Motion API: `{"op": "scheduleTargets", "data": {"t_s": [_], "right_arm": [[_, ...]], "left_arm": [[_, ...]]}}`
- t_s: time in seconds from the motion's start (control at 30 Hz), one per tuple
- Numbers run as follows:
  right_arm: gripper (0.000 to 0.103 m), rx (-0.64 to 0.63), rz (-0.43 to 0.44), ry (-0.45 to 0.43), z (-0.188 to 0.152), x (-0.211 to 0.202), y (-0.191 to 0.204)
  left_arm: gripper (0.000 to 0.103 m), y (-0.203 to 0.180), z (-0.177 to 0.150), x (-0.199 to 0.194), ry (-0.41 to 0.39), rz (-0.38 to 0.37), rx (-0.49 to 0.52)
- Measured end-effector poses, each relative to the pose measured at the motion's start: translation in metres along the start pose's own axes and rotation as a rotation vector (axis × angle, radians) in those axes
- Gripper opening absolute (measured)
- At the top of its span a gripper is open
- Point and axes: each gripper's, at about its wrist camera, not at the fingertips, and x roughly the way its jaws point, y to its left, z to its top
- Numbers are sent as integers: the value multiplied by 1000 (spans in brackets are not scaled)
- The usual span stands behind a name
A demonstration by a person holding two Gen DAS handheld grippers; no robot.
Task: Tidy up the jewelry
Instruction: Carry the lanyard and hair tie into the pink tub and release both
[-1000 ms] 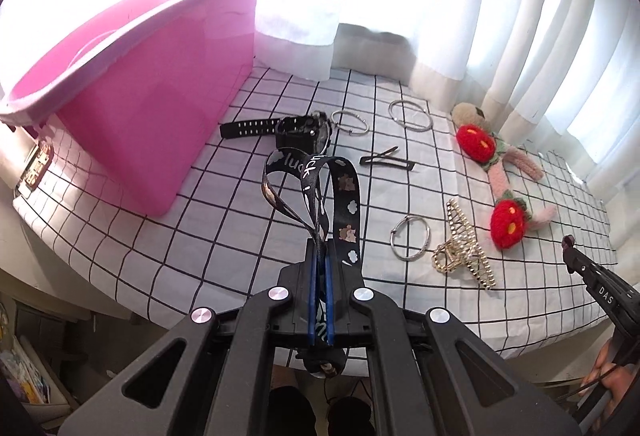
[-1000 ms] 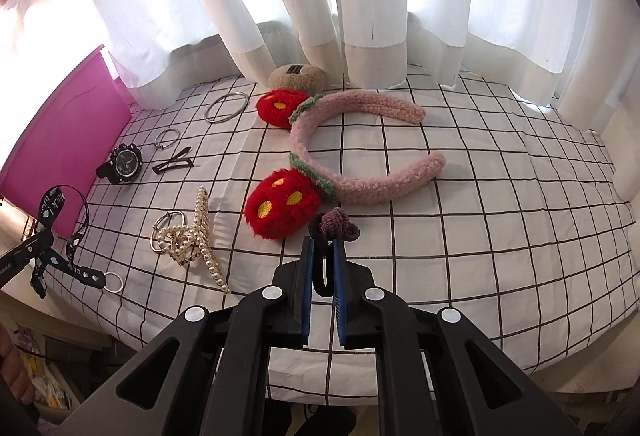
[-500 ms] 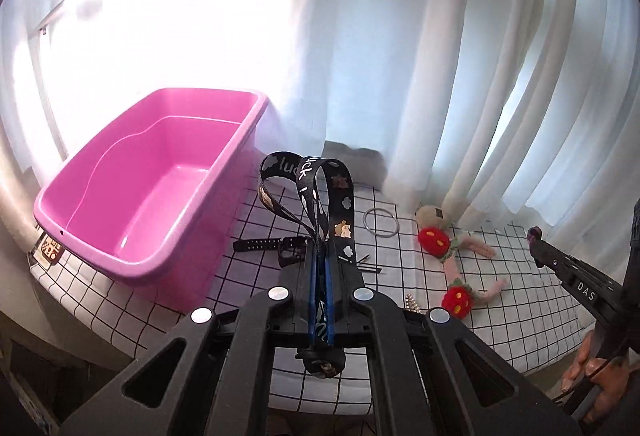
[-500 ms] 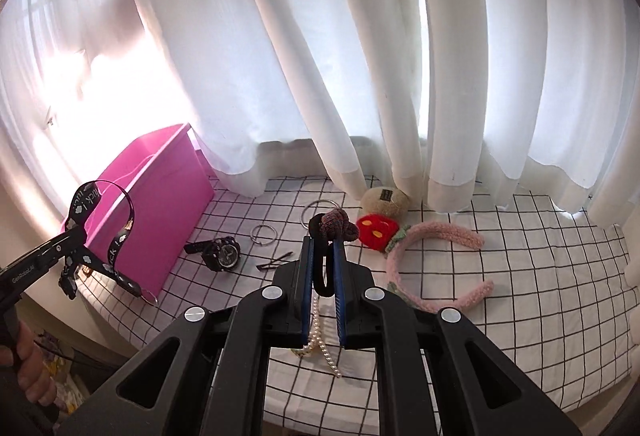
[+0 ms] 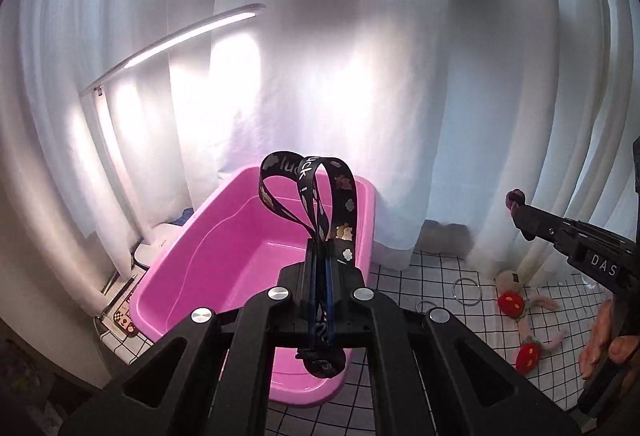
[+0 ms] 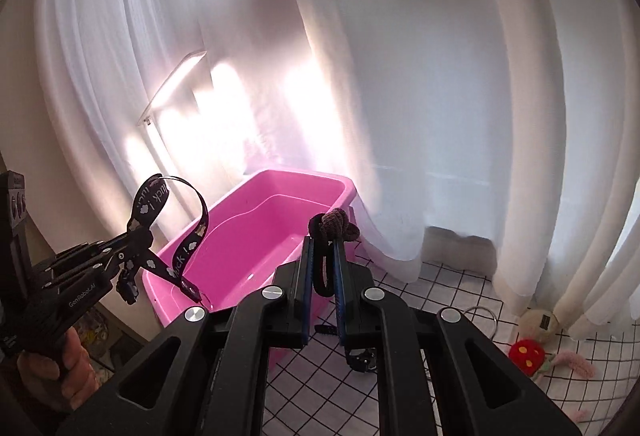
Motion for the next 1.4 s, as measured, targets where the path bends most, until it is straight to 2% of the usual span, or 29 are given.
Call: {"op": "scheduleTargets", "data": {"t_s": [0.13, 0.33, 0.5, 0.7, 0.87, 1.0, 1.03, 1.1, 1.13, 1.17, 1.2, 1.27, 1.3, 1.33, 1.37, 1.4], "right_arm": [[10, -43, 58, 65, 18, 49, 29], [10, -73, 131, 195, 31, 128, 63], [10, -73, 137, 303, 31, 187, 75], [10, -17, 119, 441, 19, 245, 67], [10, -10, 74, 510, 13, 269, 64], [10, -40, 43, 520, 14, 277, 69], [10, -46, 37, 524, 15, 278, 69], [16, -51, 34, 527, 17, 280, 71], [24, -59, 33, 525, 18, 279, 72], [34, -76, 25, 518, 20, 278, 75], [38, -94, 13, 508, 22, 276, 79], [54, -121, -17, 488, 24, 276, 83], [54, -125, -27, 478, 25, 275, 83], [55, -121, -28, 473, 27, 271, 83], [55, -113, -26, 476, 29, 271, 82], [55, -103, -28, 481, 31, 271, 81]], "left_arm": [[4, 32, -5, 27, 44, 52, -30], [4, 70, -15, 74, 143, 74, -75], [4, 91, -24, 108, 217, 83, -105], [4, 109, -32, 141, 304, 93, -156], [5, 113, -36, 158, 367, 100, -164], [5, 114, -39, 164, 397, 98, -160], [8, 115, -40, 165, 404, 98, -164], [8, 116, -41, 166, 414, 102, -169], [10, 117, -42, 167, 417, 104, -168], [13, 118, -42, 166, 418, 110, -167], [18, 118, -43, 166, 417, 116, -164], [27, 119, -43, 164, 413, 123, -165], [37, 120, -43, 163, 412, 129, -168], [58, 121, -42, 162, 409, 136, -173], [68, 122, -42, 159, 397, 145, -181], [74, 123, -41, 155, 377, 152, -189]]}}
